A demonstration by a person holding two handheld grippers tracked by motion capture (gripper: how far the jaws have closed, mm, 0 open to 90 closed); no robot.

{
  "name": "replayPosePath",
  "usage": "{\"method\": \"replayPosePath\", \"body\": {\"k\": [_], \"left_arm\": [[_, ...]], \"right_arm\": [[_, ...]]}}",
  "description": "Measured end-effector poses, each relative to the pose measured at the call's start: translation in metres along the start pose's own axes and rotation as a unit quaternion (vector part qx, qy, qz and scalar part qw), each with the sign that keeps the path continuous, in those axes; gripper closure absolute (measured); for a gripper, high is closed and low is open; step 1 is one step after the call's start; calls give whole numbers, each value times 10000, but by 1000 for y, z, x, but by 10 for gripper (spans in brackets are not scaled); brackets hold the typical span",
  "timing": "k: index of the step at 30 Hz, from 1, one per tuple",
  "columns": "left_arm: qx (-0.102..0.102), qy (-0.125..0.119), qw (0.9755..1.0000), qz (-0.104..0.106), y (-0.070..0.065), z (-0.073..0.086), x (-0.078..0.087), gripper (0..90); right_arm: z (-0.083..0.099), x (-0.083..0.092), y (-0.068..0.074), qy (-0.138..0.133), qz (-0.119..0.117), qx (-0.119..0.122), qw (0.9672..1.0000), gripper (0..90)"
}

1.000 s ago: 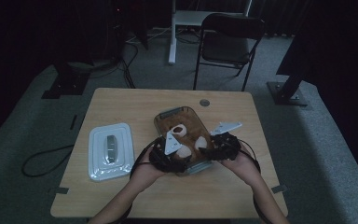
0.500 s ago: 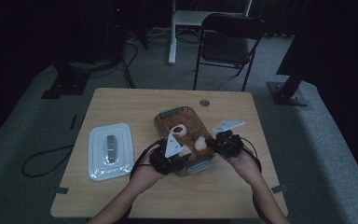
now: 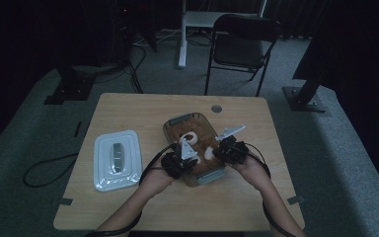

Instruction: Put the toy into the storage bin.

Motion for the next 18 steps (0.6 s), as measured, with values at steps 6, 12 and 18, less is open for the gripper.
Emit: {"method": "replayPosePath", "body": {"k": [6,12,18], "left_arm": [[227,140,9996,63,7,1,-11,806],[411,-227,9984,320,12,4,4,797],[531,-595,9957,471,13,4,20,675]], "right_arm": [[-10,-19,5,501,150,208,9984,900],[-10,-11,-10,319,-86,-236,9992,899],[-11,19,-26,-255,-519,-672,9961,625]]}}
Point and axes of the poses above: each handheld gripper's, and its own axes: x roughly backward along the jaws, z roughly out of its underside, y roughly to its left, the point moved 1 cm from there along -x, roughly forward along the jaws, and after that the axes turned 13 degrees about z, right-handed, at the moved point
